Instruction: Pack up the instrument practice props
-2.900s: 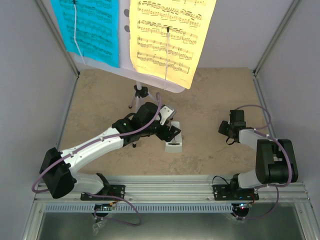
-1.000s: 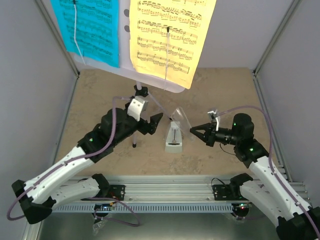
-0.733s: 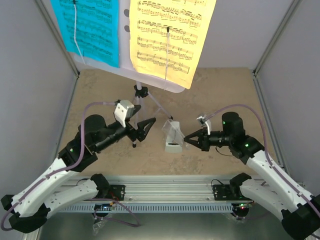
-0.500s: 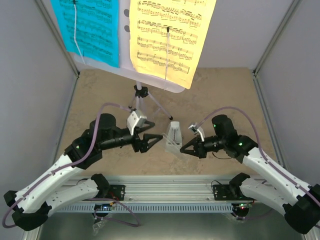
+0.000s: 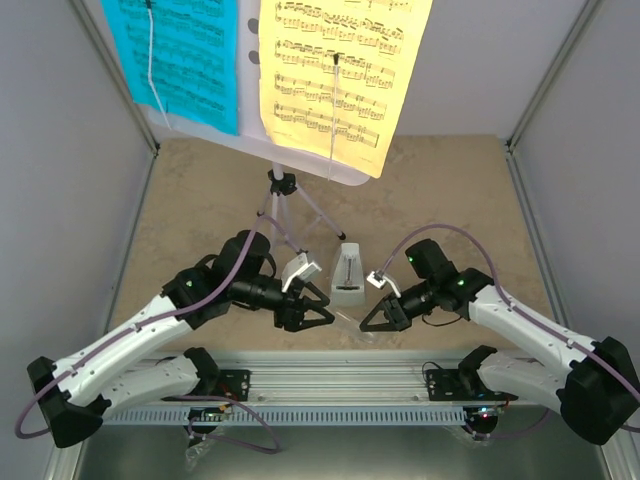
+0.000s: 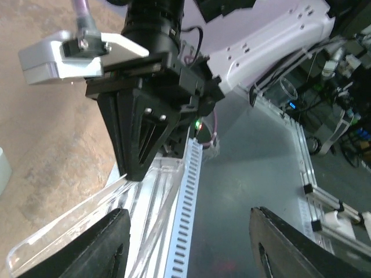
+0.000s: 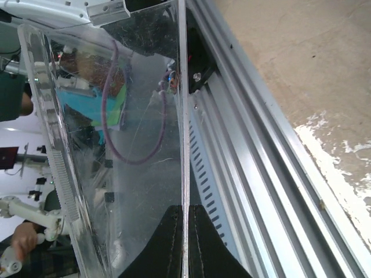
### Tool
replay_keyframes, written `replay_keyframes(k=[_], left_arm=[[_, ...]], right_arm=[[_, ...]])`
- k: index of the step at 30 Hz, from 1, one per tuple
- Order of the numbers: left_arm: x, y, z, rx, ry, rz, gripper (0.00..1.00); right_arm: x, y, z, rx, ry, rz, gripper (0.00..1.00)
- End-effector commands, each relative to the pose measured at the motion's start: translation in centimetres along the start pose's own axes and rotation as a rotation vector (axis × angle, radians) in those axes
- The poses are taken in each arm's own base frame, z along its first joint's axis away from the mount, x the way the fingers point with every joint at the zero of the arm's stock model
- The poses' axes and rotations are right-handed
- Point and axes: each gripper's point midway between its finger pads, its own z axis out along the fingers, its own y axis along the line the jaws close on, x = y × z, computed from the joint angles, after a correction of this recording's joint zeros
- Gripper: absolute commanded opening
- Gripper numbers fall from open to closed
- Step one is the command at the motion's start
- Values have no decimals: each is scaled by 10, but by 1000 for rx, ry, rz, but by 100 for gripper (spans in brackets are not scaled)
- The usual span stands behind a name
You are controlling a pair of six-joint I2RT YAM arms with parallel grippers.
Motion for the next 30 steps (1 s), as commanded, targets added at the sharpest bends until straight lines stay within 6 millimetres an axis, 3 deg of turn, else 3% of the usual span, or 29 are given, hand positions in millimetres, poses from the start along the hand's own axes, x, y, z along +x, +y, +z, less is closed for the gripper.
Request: replay_keyframes(k=[1,6,13,15,19,23,27,30], left_arm=[[12,-6,1,29,78,0,57],[14,-8,-3,25,94,21,49],[18,-17,-4,79,110,38,25],[18,-17,-4,79,110,36,24],[17,-12,-4,43,110,34,33],[18,-9,-3,35,113,32,35],[18,-9,-2,37,118,29,30],[19,-9,-1,41,123,26,21]], right_arm=[[4,19,-2,-79,40,-4,0],[-1,28,-6,-83,35,-16,0],[-3,29,-7,-75,31,-18,0],[-3,29,-7,-75,33,-16,0],[-4,31,-8,-83,33,-20,0],[-4,32,-8,-91,34,-21,0],[-4,33,-8,-91,30,-25,0],[-4,33,-8,-93,31,-23,0]])
